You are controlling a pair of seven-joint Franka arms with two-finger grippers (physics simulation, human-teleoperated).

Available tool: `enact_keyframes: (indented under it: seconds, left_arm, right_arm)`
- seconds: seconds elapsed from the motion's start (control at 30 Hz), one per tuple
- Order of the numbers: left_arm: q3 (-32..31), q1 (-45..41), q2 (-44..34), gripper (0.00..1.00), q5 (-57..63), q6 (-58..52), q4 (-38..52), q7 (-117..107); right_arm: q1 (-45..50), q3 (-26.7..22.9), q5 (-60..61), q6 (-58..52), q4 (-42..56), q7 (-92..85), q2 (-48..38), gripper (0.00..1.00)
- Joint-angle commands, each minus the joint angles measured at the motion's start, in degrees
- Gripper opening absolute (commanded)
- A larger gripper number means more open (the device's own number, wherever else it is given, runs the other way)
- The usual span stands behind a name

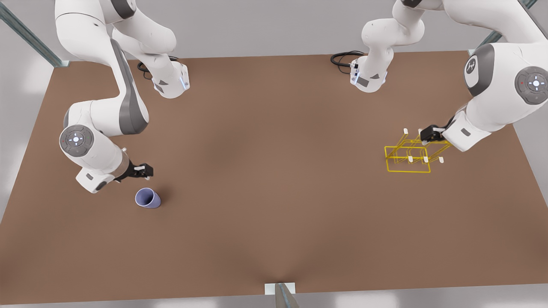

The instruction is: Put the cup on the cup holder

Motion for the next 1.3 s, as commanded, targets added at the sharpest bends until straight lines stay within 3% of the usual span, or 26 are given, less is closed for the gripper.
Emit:
enact_keyframes:
  seconds: [0.0, 0.1, 0.3, 0.97, 1.03, 1.23, 1.27]
  left_arm:
    - [0.0, 0.0, 0.0, 1.0, 0.0, 3.7, 0.0, 1.7]
    - [0.0, 0.0, 0.1, 1.0, 0.0, 3.7, 0.0, 1.8]
    - [0.0, -0.1, 1.1, 1.0, 0.0, 4.4, 0.0, 1.7]
    - [0.0, -0.1, 1.5, 1.0, 0.0, 4.1, -0.1, 1.6]
    - [0.0, -0.1, 1.5, 1.0, 0.0, 4.0, -0.1, 1.6]
    - [0.0, -0.1, 1.4, 1.0, 0.0, 3.8, -0.1, 1.6]
    - [0.0, -0.1, 1.4, 1.0, 0.0, 3.8, -0.1, 1.6]
  right_arm:
    - [-0.1, 0.0, 0.0, 1.6, 0.1, 3.1, -0.1, 1.0]
    - [-0.1, 0.0, 0.3, 1.9, 0.1, 4.1, 7.1, 1.0]
    - [-3.8, 0.0, 0.3, 12.6, 0.0, 3.1, 18.1, 1.0]
    - [-4.9, 0.0, 3.0, 10.4, -3.8, -1.7, 19.7, 1.0]
    - [-4.9, 0.0, 3.0, 10.6, -3.8, -1.7, 19.9, 0.84]
    - [-5.1, -0.2, 0.8, 13.6, -3.6, -1.0, 22.7, 0.81]
    - [-5.1, -0.2, 0.8, 13.6, -3.6, -0.5, 22.7, 0.66]
